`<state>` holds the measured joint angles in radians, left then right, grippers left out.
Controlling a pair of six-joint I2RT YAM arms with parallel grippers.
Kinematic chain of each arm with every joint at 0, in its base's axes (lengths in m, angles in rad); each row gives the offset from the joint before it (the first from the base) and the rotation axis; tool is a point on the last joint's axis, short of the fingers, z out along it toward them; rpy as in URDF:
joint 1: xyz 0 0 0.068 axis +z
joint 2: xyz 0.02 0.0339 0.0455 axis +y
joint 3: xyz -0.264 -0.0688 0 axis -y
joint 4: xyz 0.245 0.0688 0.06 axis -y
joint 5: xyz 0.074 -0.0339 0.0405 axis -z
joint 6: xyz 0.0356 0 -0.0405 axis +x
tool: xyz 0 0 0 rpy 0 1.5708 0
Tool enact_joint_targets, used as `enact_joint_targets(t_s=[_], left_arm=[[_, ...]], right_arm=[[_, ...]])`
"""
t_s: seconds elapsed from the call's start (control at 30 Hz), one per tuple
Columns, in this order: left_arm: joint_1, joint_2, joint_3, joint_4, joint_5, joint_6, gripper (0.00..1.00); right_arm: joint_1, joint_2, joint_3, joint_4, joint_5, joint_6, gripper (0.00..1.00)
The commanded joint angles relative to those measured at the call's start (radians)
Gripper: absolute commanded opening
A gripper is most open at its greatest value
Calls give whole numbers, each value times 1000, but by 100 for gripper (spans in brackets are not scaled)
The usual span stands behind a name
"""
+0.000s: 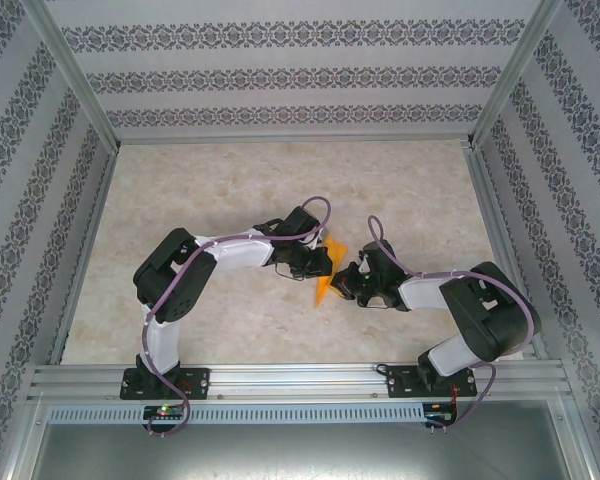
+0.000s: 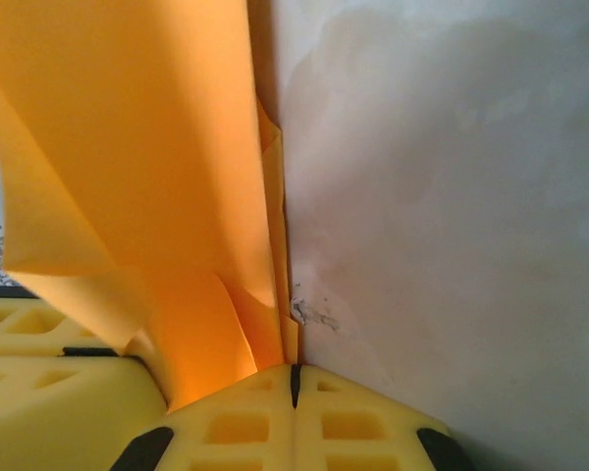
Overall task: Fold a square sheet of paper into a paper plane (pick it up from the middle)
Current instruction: Fold the wing for the fifth time at the center of the table.
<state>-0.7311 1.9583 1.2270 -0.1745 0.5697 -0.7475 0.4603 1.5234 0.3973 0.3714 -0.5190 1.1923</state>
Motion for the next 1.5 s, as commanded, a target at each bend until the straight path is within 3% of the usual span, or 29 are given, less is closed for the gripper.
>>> enact_joint_targets(t_s=[0.0, 0.37, 0.73, 1.17, 1.47], left_arm=[[9, -17, -10, 29, 18, -20, 12], [9, 53, -6, 59, 37, -26, 12], [18, 87, 3, 34, -22, -14, 12], [19, 134, 4, 110, 29, -55, 12], [34, 155, -27, 135, 38, -55, 20]], right_arm=[[8, 32, -6, 113, 42, 13, 0], [8, 18, -28, 159, 40, 22, 0], [6, -9, -42, 156, 40, 24, 0], [6, 3, -44, 167, 34, 22, 0], [-7, -29, -42, 141, 26, 7, 0]])
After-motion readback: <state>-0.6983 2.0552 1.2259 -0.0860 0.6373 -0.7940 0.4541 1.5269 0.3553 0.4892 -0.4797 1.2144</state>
